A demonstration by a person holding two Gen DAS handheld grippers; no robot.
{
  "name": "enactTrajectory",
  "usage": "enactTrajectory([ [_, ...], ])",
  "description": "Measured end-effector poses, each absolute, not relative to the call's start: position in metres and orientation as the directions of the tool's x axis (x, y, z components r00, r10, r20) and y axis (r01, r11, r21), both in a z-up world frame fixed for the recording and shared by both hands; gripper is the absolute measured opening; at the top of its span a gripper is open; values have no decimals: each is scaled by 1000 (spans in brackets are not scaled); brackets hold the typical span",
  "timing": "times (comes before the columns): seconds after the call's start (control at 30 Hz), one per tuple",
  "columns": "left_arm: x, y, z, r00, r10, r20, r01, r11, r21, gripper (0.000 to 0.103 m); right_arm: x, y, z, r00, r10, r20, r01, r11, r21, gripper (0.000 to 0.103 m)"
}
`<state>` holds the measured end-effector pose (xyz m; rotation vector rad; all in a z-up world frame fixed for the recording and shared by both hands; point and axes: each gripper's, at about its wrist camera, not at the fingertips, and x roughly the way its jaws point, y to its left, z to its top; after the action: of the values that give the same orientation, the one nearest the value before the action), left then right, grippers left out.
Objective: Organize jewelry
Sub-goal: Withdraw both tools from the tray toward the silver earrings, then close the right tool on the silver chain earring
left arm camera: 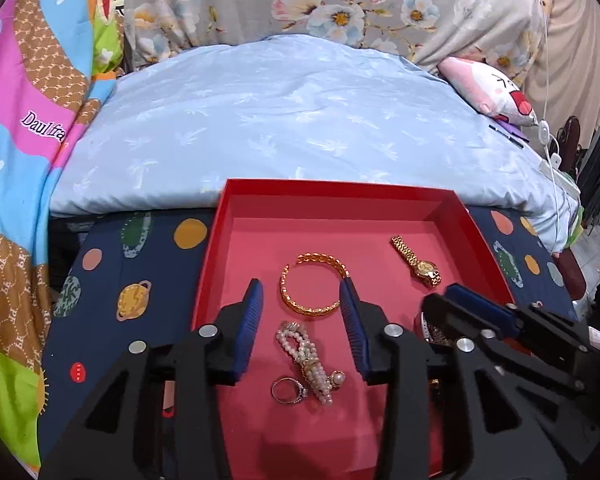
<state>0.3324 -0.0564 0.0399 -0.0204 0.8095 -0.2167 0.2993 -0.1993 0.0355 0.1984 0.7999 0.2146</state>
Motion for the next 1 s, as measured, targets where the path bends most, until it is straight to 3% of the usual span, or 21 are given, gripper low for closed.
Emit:
enactTrajectory([
  [0.33, 270, -22, 68, 701, -194, -686, 173, 980, -101, 45, 210, -226, 75, 753, 186, -632, -64, 975, 211, 31],
  [0.53, 215, 1, 61, 666, -211, -716, 165, 977, -135, 45, 146, -228, 64, 730, 138, -670, -23, 984, 178, 31],
  [1.0, 109, 14, 21, 571, -209, -794, 156, 977, -145, 45, 51, -195, 20, 628, 197, -753, -48, 975, 216, 31],
])
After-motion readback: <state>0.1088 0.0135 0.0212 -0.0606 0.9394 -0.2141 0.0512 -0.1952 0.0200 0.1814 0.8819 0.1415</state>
